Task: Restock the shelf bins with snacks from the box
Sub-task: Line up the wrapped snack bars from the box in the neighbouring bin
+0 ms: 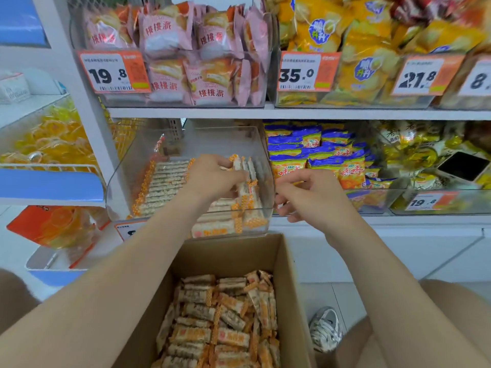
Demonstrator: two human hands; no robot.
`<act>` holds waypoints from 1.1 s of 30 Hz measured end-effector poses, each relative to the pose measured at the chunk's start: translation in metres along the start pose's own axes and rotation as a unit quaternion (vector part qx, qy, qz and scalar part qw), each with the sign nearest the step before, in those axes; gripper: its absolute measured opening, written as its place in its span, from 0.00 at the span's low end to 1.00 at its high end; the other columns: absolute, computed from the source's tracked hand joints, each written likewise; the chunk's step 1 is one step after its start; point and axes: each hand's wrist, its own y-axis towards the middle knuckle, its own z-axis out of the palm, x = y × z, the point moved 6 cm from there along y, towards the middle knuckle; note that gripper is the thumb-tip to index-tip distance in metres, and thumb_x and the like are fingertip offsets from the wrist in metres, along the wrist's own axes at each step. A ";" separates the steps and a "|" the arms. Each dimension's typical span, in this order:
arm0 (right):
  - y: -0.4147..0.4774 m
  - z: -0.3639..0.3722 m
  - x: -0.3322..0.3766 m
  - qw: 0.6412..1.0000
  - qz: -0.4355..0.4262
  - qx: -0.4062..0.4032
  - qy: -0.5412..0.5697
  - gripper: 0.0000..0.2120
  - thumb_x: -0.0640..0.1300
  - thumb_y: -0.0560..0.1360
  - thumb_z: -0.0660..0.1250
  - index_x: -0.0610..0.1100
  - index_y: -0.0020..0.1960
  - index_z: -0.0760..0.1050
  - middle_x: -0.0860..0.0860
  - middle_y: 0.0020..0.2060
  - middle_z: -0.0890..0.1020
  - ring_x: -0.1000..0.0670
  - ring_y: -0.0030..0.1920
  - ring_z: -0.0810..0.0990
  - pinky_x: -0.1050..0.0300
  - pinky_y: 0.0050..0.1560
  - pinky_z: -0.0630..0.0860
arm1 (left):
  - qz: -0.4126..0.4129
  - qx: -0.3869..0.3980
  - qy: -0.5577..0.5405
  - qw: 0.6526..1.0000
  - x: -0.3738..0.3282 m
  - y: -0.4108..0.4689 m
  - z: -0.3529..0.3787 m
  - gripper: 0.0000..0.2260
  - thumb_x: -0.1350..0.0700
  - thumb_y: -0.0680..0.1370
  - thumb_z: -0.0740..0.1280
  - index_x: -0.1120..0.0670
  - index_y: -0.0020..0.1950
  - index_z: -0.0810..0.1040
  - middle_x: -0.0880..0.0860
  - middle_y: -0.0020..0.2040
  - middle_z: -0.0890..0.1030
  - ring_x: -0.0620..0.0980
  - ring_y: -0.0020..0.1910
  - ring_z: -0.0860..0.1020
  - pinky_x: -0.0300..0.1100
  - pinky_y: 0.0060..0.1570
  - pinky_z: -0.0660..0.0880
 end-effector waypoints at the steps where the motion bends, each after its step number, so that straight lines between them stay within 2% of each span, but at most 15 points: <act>1: 0.002 -0.003 -0.001 1.000 0.009 -0.010 0.004 0.06 0.38 0.80 0.68 0.45 0.51 0.84 0.44 0.37 0.87 0.50 0.31 0.84 0.59 0.33 0.80 | -0.008 0.002 0.008 1.000 0.002 0.015 0.007 0.19 0.57 0.72 0.81 0.64 0.58 0.81 0.62 0.49 0.84 0.57 0.40 0.87 0.51 0.40 0.86; 3: 0.005 -0.004 -0.003 1.000 0.015 -0.017 0.009 0.07 0.38 0.79 0.68 0.45 0.51 0.83 0.44 0.36 0.87 0.51 0.31 0.83 0.60 0.32 0.79 | -0.004 0.001 0.081 0.997 0.009 0.041 0.024 0.17 0.55 0.72 0.81 0.67 0.49 0.82 0.61 0.41 0.84 0.57 0.37 0.86 0.55 0.42 0.86; 5: 0.006 -0.004 -0.004 1.000 0.016 -0.012 0.016 0.06 0.38 0.79 0.68 0.45 0.51 0.83 0.45 0.36 0.87 0.51 0.31 0.83 0.60 0.32 0.79 | 0.005 -0.013 0.221 0.975 0.017 0.057 0.038 0.15 0.50 0.72 0.79 0.63 0.41 0.84 0.59 0.36 0.85 0.56 0.39 0.86 0.52 0.42 0.86; 8: 0.008 -0.003 -0.008 1.000 0.024 -0.006 0.013 0.06 0.39 0.80 0.68 0.46 0.50 0.83 0.45 0.35 0.86 0.52 0.31 0.83 0.60 0.32 0.79 | 0.006 -0.006 0.377 0.926 0.025 0.061 0.048 0.18 0.44 0.73 0.78 0.59 0.45 0.82 0.53 0.34 0.83 0.51 0.36 0.83 0.45 0.35 0.80; 9: 0.008 -0.003 -0.008 1.000 0.026 -0.007 0.004 0.06 0.39 0.79 0.68 0.46 0.49 0.83 0.45 0.35 0.86 0.51 0.31 0.83 0.59 0.32 0.81 | 0.007 0.003 0.405 0.914 0.025 0.061 0.050 0.19 0.45 0.72 0.79 0.59 0.46 0.79 0.52 0.34 0.81 0.50 0.36 0.81 0.44 0.33 0.77; 11: 0.009 -0.002 -0.010 0.999 0.028 -0.007 -0.019 0.08 0.38 0.79 0.67 0.46 0.45 0.84 0.44 0.36 0.86 0.49 0.32 0.84 0.55 0.34 0.83 | 0.005 0.015 0.439 0.899 0.023 0.060 0.053 0.20 0.46 0.71 0.81 0.58 0.46 0.76 0.52 0.35 0.79 0.52 0.38 0.80 0.44 0.34 0.74; 14: 0.008 0.005 -0.011 0.998 0.039 0.007 -0.037 0.09 0.39 0.79 0.67 0.46 0.44 0.84 0.42 0.38 0.87 0.46 0.33 0.85 0.54 0.35 0.84 | 0.007 0.023 0.454 0.891 0.019 0.058 0.059 0.20 0.46 0.69 0.82 0.58 0.45 0.78 0.52 0.35 0.81 0.48 0.35 0.80 0.43 0.33 0.75; 16: 0.008 0.008 -0.012 0.998 0.049 0.015 -0.041 0.08 0.39 0.79 0.67 0.46 0.45 0.84 0.42 0.40 0.87 0.46 0.33 0.85 0.52 0.37 0.85 | 0.006 0.028 0.460 0.887 0.020 0.056 0.064 0.24 0.42 0.67 0.82 0.57 0.43 0.74 0.52 0.37 0.79 0.48 0.35 0.78 0.43 0.34 0.76; 19: 0.006 0.010 -0.013 0.997 0.051 0.020 -0.047 0.07 0.39 0.79 0.67 0.45 0.46 0.84 0.40 0.41 0.87 0.45 0.33 0.85 0.49 0.39 0.85 | 0.023 0.027 0.482 0.875 0.020 0.052 0.069 0.26 0.41 0.69 0.81 0.57 0.49 0.72 0.52 0.40 0.74 0.52 0.42 0.76 0.45 0.41 0.74; 22: 0.007 0.011 -0.015 0.996 0.050 0.019 -0.065 0.06 0.41 0.79 0.68 0.46 0.48 0.84 0.43 0.39 0.87 0.44 0.38 0.88 0.51 0.37 0.85 | 0.016 0.033 0.478 0.877 0.018 0.051 0.066 0.26 0.44 0.69 0.82 0.57 0.53 0.72 0.52 0.40 0.73 0.52 0.42 0.76 0.45 0.40 0.74; 24: 0.008 0.012 -0.016 0.996 0.053 0.025 -0.073 0.06 0.42 0.79 0.68 0.46 0.49 0.84 0.44 0.39 0.87 0.46 0.38 0.88 0.54 0.37 0.85 | 0.022 0.024 0.477 0.878 0.018 0.049 0.062 0.25 0.47 0.70 0.81 0.57 0.56 0.73 0.53 0.44 0.74 0.55 0.47 0.77 0.45 0.42 0.74; 27: 0.009 0.015 -0.018 0.995 0.056 0.031 -0.080 0.05 0.43 0.80 0.68 0.48 0.48 0.83 0.44 0.40 0.88 0.45 0.40 0.88 0.54 0.38 0.86 | 0.047 0.002 0.483 0.874 0.021 0.045 0.059 0.25 0.48 0.74 0.78 0.59 0.62 0.73 0.57 0.56 0.78 0.57 0.58 0.79 0.45 0.45 0.73; 28: 0.009 0.016 -0.018 0.995 0.054 0.031 -0.083 0.06 0.43 0.80 0.68 0.48 0.47 0.83 0.44 0.40 0.88 0.45 0.40 0.88 0.55 0.37 0.86 | 0.049 0.004 0.479 0.877 0.023 0.044 0.059 0.26 0.46 0.74 0.78 0.60 0.62 0.72 0.58 0.57 0.78 0.57 0.58 0.78 0.45 0.45 0.72; 31: 0.010 0.018 -0.019 0.994 0.049 0.036 -0.091 0.06 0.43 0.80 0.68 0.48 0.46 0.83 0.45 0.39 0.87 0.46 0.39 0.88 0.57 0.35 0.84 | 0.036 0.024 0.464 0.885 0.025 0.042 0.063 0.31 0.40 0.71 0.80 0.59 0.54 0.68 0.57 0.50 0.76 0.55 0.50 0.77 0.46 0.44 0.73; 33: 0.011 0.020 -0.020 0.994 0.050 0.040 -0.093 0.06 0.44 0.81 0.68 0.48 0.48 0.83 0.47 0.39 0.87 0.48 0.36 0.88 0.58 0.34 0.83 | 0.028 0.026 0.472 0.881 0.022 0.042 0.065 0.29 0.42 0.70 0.80 0.61 0.54 0.71 0.57 0.50 0.80 0.56 0.52 0.80 0.46 0.46 0.77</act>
